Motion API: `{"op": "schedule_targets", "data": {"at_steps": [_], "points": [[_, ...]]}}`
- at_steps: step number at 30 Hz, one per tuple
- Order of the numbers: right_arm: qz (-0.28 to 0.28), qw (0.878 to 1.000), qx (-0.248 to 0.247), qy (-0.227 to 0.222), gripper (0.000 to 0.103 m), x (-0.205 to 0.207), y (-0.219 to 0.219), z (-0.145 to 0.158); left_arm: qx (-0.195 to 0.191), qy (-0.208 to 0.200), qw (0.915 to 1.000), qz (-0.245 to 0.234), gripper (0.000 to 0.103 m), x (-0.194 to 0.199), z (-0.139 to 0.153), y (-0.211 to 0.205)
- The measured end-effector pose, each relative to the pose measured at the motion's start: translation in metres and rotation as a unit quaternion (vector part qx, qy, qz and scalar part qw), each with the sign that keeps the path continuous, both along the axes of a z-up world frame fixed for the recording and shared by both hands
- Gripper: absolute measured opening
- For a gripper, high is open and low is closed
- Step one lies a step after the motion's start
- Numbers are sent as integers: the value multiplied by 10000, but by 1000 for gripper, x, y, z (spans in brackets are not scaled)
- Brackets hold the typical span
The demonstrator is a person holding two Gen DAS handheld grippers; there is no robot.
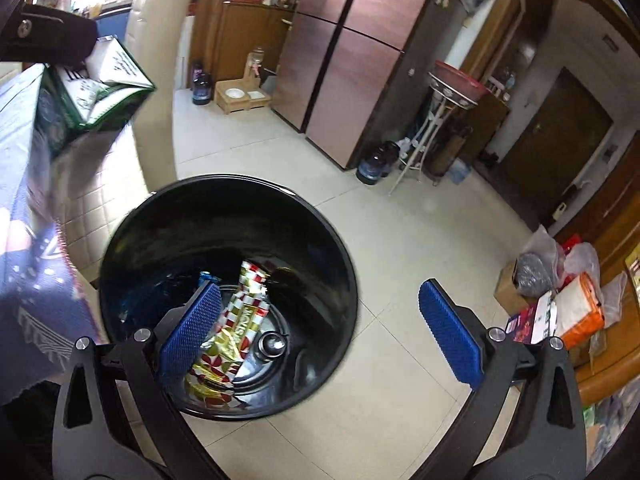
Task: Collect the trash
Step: 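Carry both items over the black bin and open both tools to drop them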
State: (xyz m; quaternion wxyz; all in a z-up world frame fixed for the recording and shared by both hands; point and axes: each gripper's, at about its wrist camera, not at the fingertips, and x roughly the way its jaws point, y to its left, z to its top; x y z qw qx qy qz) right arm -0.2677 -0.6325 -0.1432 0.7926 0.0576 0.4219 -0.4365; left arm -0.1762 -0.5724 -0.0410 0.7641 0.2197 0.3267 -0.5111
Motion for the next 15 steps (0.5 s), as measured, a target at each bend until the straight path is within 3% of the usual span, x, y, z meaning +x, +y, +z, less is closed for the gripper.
{"op": "schedule_targets", "data": {"at_steps": [3, 8, 15], "points": [[-81, 9999, 83, -70, 98, -13, -6, -2, 134, 261, 9995, -127, 10, -4, -10, -14], [-68, 9998, 174, -116, 98, -16, -12, -3, 303, 342, 9989, -33, 11, -3, -22, -24], [411, 9952, 636, -624, 98, 0, 6, 6, 301, 633, 9965, 458, 11, 35, -27, 3]]}}
